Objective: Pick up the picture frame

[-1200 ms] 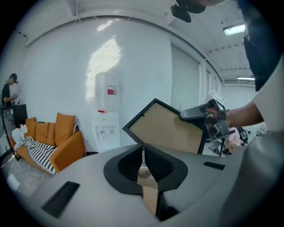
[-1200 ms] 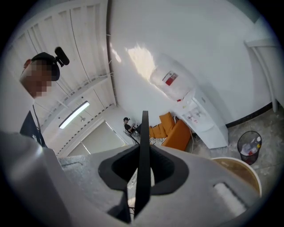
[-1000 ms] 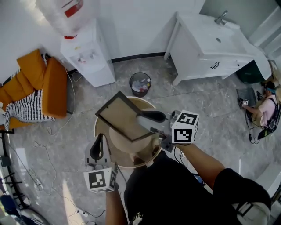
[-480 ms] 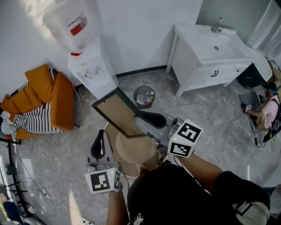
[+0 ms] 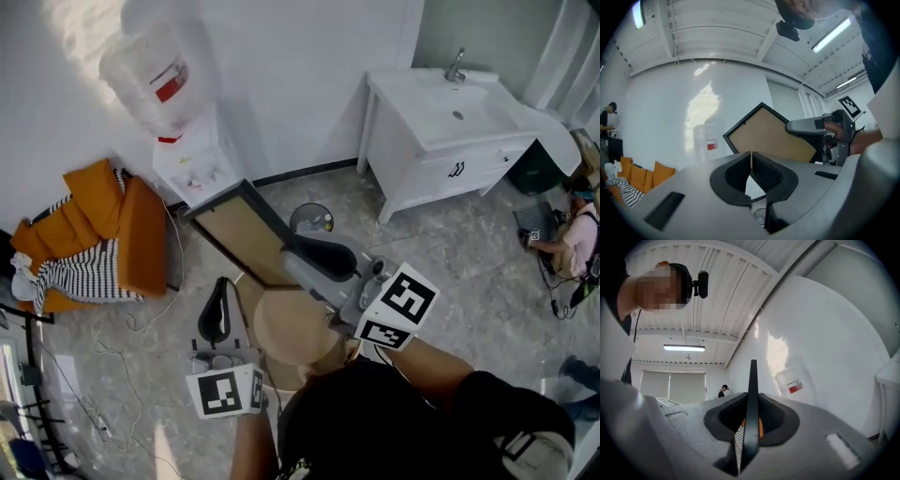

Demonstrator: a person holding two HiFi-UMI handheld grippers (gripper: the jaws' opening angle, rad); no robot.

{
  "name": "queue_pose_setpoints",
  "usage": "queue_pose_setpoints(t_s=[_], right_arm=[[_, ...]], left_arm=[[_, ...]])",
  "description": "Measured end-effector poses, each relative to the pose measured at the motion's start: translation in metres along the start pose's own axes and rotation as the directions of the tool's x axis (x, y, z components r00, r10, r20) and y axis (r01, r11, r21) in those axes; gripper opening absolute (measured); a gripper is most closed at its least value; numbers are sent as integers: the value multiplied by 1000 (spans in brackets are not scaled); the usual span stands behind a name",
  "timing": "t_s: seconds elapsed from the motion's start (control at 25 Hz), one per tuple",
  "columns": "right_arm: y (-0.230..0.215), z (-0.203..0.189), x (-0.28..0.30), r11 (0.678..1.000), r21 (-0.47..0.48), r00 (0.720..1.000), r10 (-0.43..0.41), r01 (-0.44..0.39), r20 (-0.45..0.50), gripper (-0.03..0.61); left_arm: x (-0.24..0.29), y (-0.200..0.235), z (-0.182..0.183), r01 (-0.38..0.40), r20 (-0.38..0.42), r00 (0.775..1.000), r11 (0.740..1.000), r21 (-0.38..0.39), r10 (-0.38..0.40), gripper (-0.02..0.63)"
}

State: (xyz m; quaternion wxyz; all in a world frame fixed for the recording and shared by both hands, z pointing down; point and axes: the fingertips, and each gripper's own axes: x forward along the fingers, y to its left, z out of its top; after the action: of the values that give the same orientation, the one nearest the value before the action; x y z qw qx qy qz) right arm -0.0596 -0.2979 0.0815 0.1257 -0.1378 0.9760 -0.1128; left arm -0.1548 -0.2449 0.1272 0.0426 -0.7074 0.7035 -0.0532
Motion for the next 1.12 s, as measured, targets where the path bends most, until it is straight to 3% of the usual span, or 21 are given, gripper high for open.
queue_pose_setpoints(t_s=[0.52,0.72,1.12], right_arm=[[25,52,-11,994,-110,994,22,-11,106,64],[31,56,-12,990,-142,994,25,-10,107,63],[28,49,-8,988,-151,996,23,-10,90,63]], left_arm=[[-12,-8,43,-8,80,997,999,41,5,26],[-20,-5,54,-28,106,994,999,35,24,26],[-21,-3,60,-64,109,993,993,99,53,26]])
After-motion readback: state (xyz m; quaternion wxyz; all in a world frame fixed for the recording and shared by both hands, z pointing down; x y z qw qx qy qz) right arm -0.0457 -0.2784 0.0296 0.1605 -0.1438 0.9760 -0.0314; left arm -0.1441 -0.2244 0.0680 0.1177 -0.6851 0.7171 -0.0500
